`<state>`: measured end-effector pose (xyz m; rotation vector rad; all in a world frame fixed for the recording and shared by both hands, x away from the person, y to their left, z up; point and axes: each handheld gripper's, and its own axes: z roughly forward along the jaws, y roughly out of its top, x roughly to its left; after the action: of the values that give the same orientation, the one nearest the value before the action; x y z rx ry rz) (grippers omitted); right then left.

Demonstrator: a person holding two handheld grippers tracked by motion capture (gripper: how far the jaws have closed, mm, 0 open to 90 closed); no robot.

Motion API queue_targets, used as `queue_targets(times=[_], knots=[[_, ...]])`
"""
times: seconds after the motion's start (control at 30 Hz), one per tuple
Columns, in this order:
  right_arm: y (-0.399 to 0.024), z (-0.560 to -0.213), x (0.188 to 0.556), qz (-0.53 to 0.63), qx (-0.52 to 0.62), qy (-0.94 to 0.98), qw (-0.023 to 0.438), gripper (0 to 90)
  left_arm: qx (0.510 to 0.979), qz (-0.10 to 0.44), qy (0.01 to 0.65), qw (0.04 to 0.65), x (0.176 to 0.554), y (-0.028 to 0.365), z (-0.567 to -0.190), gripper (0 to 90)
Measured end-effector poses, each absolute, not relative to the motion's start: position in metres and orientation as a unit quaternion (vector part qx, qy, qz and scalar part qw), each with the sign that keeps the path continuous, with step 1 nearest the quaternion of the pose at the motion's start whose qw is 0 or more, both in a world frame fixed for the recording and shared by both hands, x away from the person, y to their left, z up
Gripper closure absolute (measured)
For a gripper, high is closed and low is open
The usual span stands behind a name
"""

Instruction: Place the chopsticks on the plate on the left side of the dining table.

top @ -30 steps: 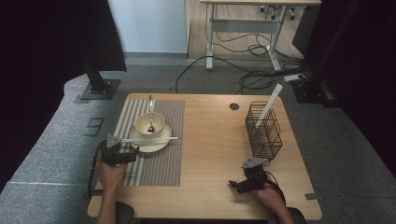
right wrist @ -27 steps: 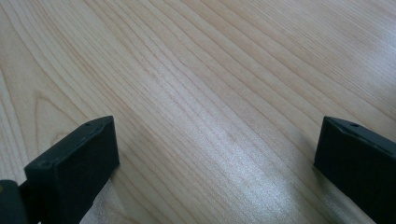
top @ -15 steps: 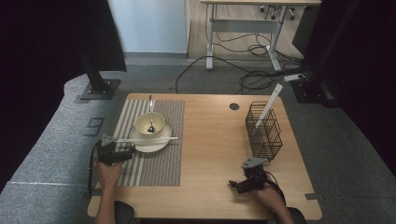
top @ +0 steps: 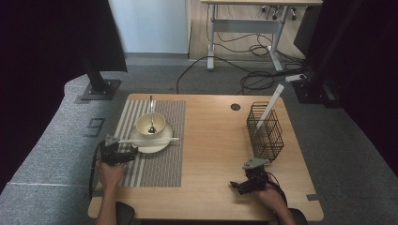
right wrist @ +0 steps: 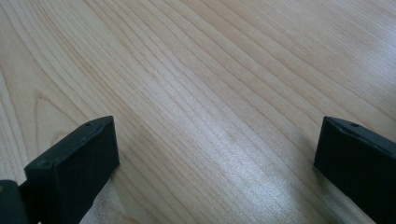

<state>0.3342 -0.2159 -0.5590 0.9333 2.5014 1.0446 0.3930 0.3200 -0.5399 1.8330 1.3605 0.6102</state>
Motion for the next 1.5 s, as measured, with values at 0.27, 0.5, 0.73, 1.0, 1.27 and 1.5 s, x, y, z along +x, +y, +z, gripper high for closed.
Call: queue_targets(times=[0.27,0.5,0.73,1.0,1.27,1.5], knots=[[-0.216,-0.559,0.334,0.361,0.323,0.864,0.137,0.0,0.719,0.239,0.533,0.377,0.393,0.32,-0.54,0.0],[-0.216,-0.559,0.334,0.361,0.323,0.864,0.137,0.0,0.715,0.241,0.532,0.386,0.389,0.32,-0.537,0.0],[-0.216,-0.559,0.334,0.361,0.323,0.864,0.137,0.0,0.715,0.242,0.524,0.394,0.383,0.315,-0.531,0.0],[-0.216,-0.559,0.334,0.361,0.323,0.864,0.137,0.0,0.738,0.24,0.498,0.387,0.375,0.304,-0.523,0.0],[-0.216,-0.559,0.334,0.36,0.322,0.865,0.137,0.0,0.753,0.229,0.463,0.407,0.362,0.291,-0.505,0.0],[-0.216,-0.559,0.334,0.36,0.322,0.865,0.137,0.0,0.769,0.212,0.419,0.434,0.353,0.268,-0.487,0.0]])
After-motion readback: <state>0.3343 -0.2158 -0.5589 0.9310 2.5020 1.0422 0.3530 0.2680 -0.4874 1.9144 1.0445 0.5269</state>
